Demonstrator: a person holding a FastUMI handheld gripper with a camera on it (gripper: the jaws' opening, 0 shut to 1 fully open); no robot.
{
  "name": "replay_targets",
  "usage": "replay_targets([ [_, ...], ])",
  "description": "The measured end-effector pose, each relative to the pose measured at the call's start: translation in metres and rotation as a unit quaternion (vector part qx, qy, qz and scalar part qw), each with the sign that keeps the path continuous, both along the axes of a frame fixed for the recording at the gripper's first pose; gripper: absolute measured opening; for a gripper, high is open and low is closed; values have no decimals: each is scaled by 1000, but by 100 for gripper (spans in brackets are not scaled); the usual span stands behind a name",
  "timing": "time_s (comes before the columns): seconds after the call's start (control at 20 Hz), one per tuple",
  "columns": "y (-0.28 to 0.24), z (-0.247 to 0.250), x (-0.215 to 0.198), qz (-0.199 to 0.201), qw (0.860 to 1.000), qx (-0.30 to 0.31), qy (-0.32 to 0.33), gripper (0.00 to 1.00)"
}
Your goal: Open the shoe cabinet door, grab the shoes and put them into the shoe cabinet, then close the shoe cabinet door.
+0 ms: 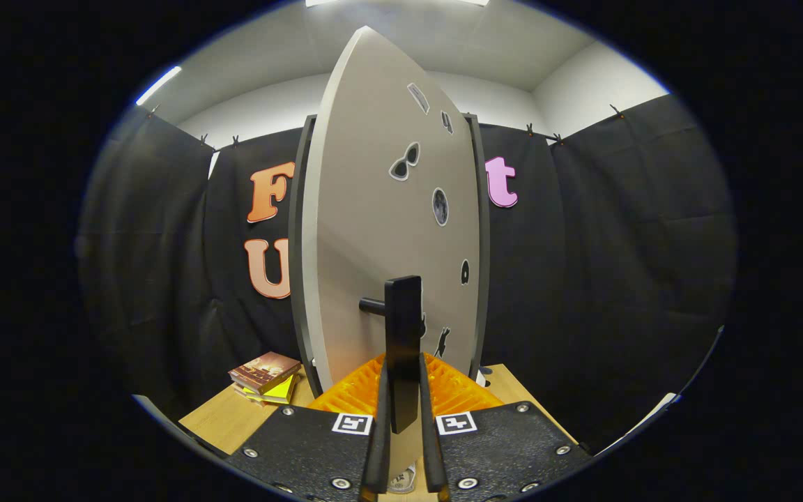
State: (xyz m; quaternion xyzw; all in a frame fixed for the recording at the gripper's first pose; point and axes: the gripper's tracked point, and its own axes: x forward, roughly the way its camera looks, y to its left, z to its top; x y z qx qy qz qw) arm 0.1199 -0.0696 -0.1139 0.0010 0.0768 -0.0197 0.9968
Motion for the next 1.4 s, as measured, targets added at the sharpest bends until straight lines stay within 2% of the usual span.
replay_targets([
  [0.45,-107,-3,-34,-10,1000,1,-15,14],
  [0.6,-141,-6,-38,-28,999,-3,-16,14],
  [0.75,-179,-6,-40,-49,999,2,-17,10],
  [0.95,-192,0,-46,-40,999,10,-25,8],
  [1.05,-187,1,-52,-32,999,-1,-31,13],
  [1.4,-174,19,-76,-25,997,-36,-57,14],
])
